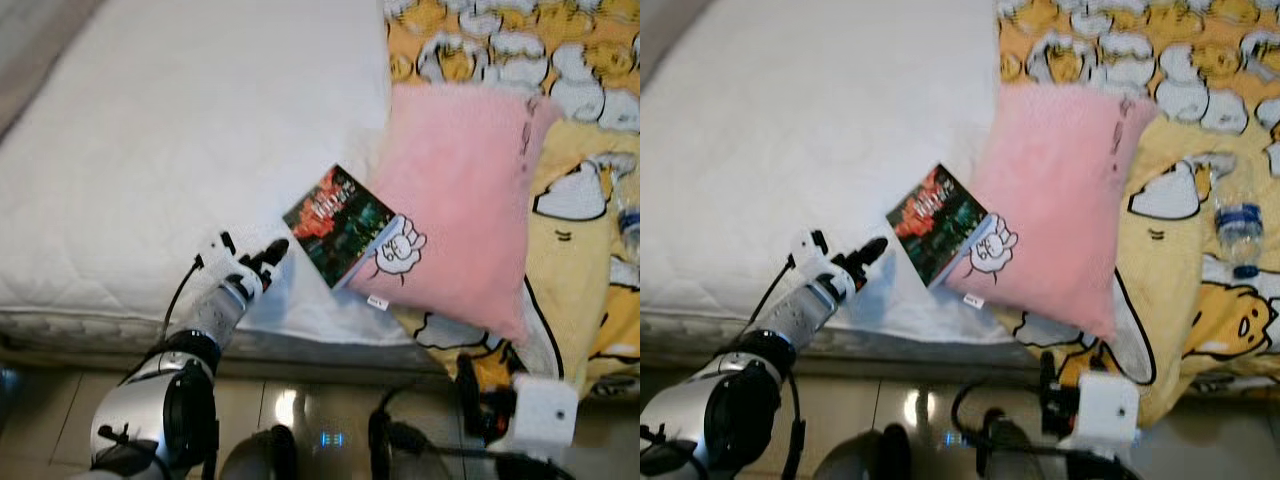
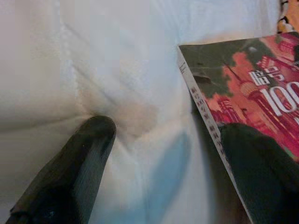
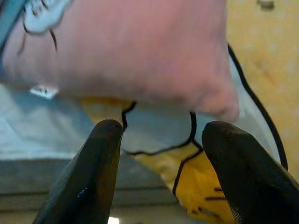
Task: Clean up the room
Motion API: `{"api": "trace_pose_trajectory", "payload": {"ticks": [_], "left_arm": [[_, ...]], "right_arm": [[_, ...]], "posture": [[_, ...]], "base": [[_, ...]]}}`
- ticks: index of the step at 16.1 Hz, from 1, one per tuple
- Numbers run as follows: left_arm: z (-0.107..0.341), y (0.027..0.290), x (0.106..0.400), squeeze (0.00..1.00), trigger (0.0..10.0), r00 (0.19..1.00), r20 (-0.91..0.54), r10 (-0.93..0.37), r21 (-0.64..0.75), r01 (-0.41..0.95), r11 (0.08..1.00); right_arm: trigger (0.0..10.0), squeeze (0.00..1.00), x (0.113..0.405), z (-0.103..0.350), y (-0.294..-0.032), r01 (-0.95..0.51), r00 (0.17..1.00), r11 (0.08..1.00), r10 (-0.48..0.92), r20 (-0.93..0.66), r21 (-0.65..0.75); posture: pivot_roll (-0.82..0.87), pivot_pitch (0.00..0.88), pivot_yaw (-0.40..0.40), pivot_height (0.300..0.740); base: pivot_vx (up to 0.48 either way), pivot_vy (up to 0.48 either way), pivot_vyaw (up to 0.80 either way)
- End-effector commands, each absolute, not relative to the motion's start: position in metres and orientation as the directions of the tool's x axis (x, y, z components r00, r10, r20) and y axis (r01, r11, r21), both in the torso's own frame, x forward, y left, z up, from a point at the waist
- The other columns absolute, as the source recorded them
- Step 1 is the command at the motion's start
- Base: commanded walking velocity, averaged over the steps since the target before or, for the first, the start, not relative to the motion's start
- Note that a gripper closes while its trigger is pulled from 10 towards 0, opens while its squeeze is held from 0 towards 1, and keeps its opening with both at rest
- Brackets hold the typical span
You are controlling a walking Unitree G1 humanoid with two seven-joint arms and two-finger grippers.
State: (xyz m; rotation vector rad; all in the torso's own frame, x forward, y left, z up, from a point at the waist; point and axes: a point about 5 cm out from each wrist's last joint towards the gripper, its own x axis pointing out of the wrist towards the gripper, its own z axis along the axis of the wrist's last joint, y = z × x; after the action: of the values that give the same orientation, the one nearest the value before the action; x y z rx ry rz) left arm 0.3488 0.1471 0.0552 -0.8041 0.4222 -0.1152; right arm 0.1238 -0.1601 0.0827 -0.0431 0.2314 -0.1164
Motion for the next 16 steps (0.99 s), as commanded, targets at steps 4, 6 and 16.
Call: {"api": "trace_pose_trajectory", "payload": {"ticks": [4,6,16], "left_arm": [[0.056,0.139,0.349,0.00,10.0,0.903,-0.296,-0.311,-0.816,-0.070,0.574],[0.055,0.136,0.348,0.00,10.0,0.894,-0.293,-0.339,-0.824,-0.056,0.563],[0.079,0.135,0.359,0.00,10.0,0.883,-0.217,-0.417,-0.597,0.218,0.772]], "right_arm": [[10.0,0.00,0.111,0.091,-0.155,0.133,0.958,0.990,-0.142,-0.249,-0.052],[10.0,0.00,0.104,0.088,-0.151,0.144,0.951,0.989,-0.150,-0.271,-0.044],[10.0,0.00,0.117,0.082,-0.147,0.073,0.963,0.996,-0.086,-0.257,-0.058]], "posture": [[-0.26,0.357,0.088,0.736],[-0.26,0.365,0.099,0.736],[-0.18,0.287,0.096,0.736]], "base": [[0.000,0.000,0.00],[0.000,0.000,0.00],[0.000,0.000,0.00]]}}
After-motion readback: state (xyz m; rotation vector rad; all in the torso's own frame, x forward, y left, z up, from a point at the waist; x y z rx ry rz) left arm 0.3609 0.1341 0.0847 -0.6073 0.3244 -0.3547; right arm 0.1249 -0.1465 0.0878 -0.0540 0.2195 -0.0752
